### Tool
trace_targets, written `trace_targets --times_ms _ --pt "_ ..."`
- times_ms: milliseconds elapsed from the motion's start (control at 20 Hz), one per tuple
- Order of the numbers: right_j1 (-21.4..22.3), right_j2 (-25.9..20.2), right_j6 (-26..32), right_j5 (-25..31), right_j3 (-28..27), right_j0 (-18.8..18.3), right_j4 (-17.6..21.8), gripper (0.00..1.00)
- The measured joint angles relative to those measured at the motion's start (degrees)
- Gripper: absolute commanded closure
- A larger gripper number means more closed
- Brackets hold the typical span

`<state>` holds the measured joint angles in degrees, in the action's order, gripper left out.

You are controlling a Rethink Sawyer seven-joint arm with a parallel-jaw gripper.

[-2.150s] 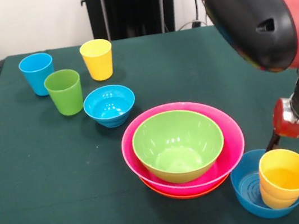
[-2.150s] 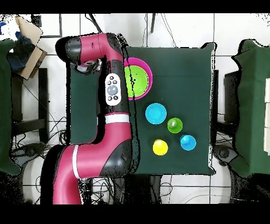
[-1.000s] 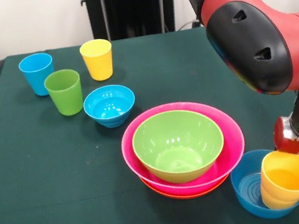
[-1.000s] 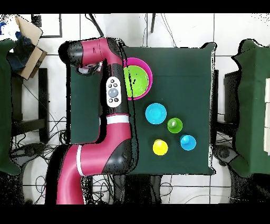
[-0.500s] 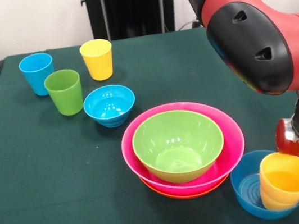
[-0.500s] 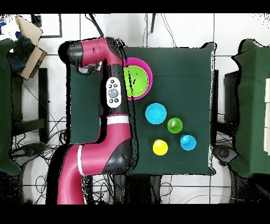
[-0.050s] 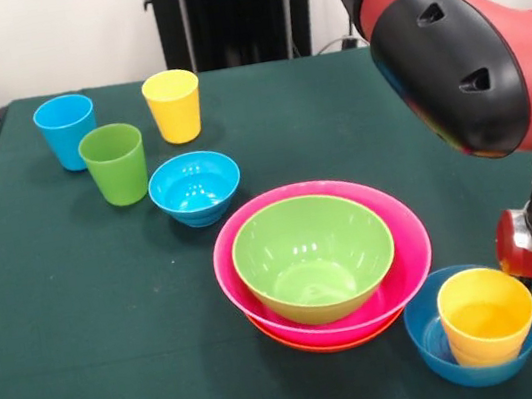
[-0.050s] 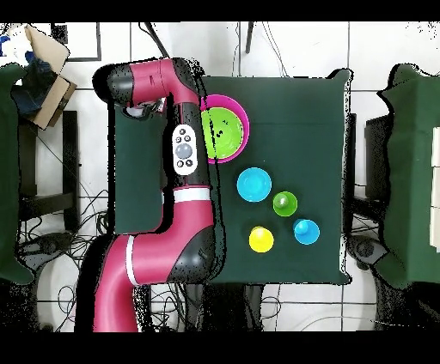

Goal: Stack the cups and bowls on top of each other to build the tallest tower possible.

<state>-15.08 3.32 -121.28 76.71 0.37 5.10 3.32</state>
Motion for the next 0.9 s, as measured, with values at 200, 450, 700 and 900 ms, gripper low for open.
trace_targets --times_ms 200,450,700,900 --pt "-0.09 0.14 0.0 -0.01 -0.08 0.01 -0.02 1.0" --pt "-0.29 0.45 0.0 0.0 -0.48 0.01 -0.02 1.0" --pt "-0.41 0.72 0.0 0.0 -0.6 0.01 -0.43 1.0" --pt "-0.42 0.94 0.0 0.01 -0.6 0.04 -1.4 1.0"
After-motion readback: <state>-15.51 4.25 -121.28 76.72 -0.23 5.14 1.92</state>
